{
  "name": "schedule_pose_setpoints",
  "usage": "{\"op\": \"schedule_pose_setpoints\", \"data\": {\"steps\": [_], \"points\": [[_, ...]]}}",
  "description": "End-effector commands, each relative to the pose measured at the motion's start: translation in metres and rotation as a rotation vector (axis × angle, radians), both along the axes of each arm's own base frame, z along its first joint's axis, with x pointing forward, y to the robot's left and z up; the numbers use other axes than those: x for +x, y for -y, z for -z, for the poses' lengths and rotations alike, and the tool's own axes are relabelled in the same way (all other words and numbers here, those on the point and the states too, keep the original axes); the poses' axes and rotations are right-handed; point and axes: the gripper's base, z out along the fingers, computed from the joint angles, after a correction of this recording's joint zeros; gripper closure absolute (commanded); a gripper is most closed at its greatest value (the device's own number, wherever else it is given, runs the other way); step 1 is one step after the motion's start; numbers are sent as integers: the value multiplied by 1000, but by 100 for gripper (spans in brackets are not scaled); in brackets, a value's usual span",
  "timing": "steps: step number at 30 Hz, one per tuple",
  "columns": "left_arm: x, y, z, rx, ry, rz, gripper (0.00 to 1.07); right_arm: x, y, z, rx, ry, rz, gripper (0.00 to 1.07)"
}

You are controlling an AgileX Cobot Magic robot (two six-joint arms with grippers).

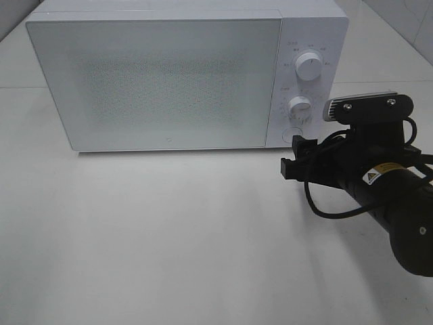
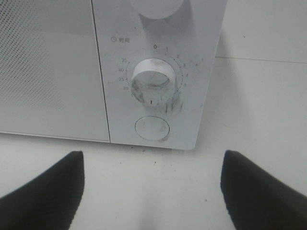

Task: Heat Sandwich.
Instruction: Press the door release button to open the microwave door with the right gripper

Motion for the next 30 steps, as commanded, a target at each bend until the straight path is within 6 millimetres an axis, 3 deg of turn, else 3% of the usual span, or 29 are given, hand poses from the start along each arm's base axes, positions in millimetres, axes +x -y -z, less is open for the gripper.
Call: {"op": "schedule_pose_setpoints", "data": {"steps": [1,6,11,19,30], "points": [[-4,0,0,-5,28,5,9,0,-1,-2,13,13,0,31],[-4,0,0,-5,28,5,9,0,-1,-2,87,7,27,31],[-4,0,0,-5,28,5,9,0,-1,-2,273,-10,94,31],[-4,0,0,-5,28,5,9,-1,-1,-1,750,-71,270,31],[-4,0,0,-5,28,5,9,-1,-1,0,1153,-119,424,31]]}}
